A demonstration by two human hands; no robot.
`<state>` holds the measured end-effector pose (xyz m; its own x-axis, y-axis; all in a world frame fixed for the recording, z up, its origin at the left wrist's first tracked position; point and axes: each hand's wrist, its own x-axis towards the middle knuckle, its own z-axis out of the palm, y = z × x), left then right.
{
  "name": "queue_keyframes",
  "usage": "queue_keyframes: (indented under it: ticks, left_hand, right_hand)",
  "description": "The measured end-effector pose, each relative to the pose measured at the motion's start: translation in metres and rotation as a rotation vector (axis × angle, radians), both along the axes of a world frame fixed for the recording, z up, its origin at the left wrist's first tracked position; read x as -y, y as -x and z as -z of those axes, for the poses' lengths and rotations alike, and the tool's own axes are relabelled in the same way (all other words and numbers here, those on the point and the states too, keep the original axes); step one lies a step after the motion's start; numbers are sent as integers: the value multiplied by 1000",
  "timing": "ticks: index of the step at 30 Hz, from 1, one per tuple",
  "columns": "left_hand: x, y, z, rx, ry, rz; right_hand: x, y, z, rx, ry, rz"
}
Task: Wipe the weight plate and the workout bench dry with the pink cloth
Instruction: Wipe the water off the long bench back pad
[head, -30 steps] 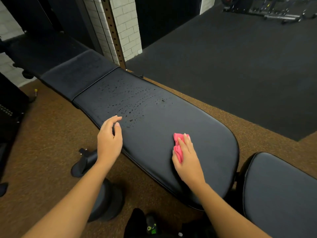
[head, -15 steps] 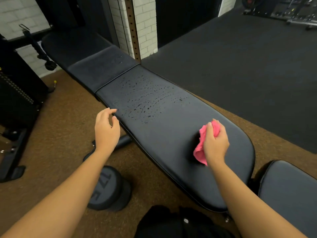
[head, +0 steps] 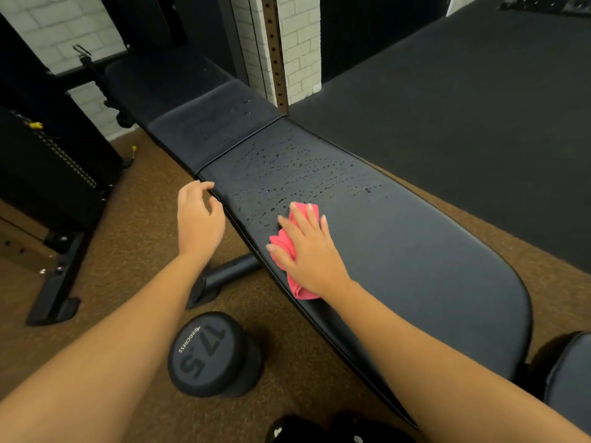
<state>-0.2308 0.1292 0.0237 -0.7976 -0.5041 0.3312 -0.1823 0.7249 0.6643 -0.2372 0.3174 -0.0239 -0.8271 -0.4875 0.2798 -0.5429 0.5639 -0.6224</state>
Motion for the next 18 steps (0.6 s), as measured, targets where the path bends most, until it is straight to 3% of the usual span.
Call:
queue_keyframes:
  ticks: [6,11,18]
  left_hand:
    - [17,28,10,73,196,83]
    - [30,59,14,125,336,135]
    - [44,90,14,123,360,127]
  right_hand:
    - [18,17,17,-111,-29,131]
    - [43,54,2,-78,-66,167]
    - [51,41,5,-109,-117,196]
